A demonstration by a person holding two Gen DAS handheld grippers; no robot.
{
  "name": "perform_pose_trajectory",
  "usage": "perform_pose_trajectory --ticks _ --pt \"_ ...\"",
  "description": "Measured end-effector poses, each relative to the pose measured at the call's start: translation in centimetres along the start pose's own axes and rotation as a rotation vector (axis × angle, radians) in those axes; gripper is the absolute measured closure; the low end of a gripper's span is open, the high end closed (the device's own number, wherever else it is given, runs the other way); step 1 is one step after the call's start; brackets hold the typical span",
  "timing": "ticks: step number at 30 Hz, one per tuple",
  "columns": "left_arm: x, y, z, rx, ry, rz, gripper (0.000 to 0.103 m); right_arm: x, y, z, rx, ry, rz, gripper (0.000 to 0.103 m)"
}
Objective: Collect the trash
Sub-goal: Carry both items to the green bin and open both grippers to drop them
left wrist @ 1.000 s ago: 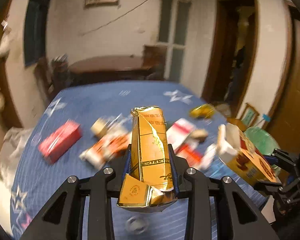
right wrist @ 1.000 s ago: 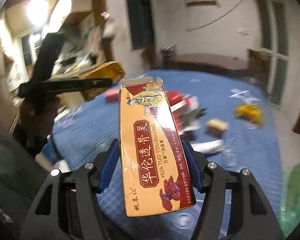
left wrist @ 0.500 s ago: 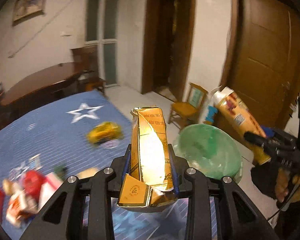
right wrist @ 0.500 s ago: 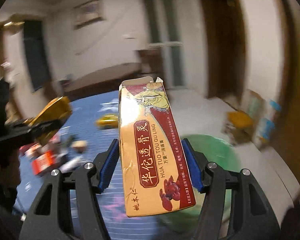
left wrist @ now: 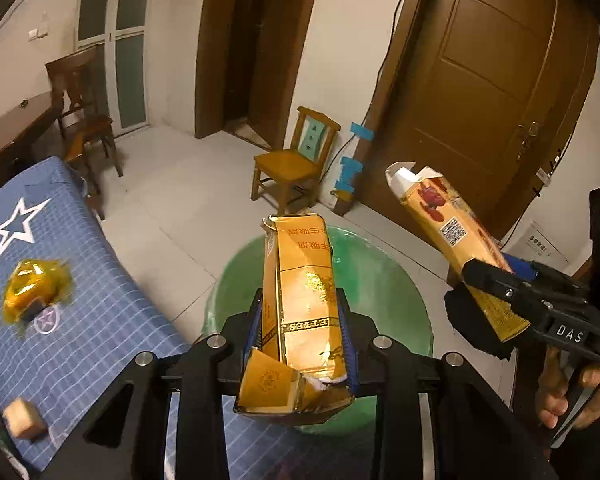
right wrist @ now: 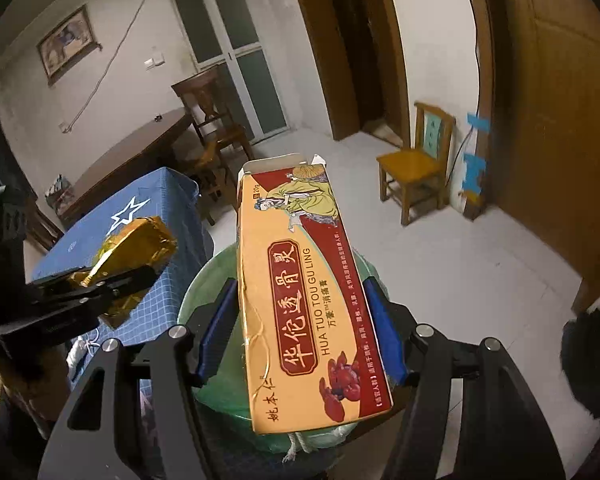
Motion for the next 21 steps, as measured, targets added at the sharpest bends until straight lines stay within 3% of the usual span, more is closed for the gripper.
perform_pose_trajectory --ticks 6,8,10,13,21 --pt "0.0 -3.5 -0.2 -0.017 -0.011 -0.02 0.068 0.0 -1.4 0.2 -0.04 -0.081 -0.064 0.043" --pt "-0.3 -4.9 -0.6 -0.011 -0.007 -0.042 0.064 -0.3 -1.6 -0.2 -0.04 -0.107 -0.089 0.042" --pt "-1.0 -5.7 -0.6 -0.022 0.013 -0.064 0.031 -0.3 -2.6 -0.4 -0.055 -0.134 -0.126 0.041" --pt "-1.7 -5.8 -1.0 0.0 0.025 -0.067 0.029 -0.6 -3.7 -0.4 -0.091 -0.185 -0.176 0.027" --pt "-2.6 -3.3 -0.7 0.039 0.02 -0.099 0.028 -0.8 -2.5 -0.7 -0.054 -0.154 -0.145 0.027"
Point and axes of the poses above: each gripper's, at about its wrist camera, not at the fingertips, and y roughly against the way its jaws point, x to its right, z to its underside, the point moved 10 cm from there along -y, roughly the way its jaws point, and after that the axes turned 2 degrees about -y, right-handed, at the moved point
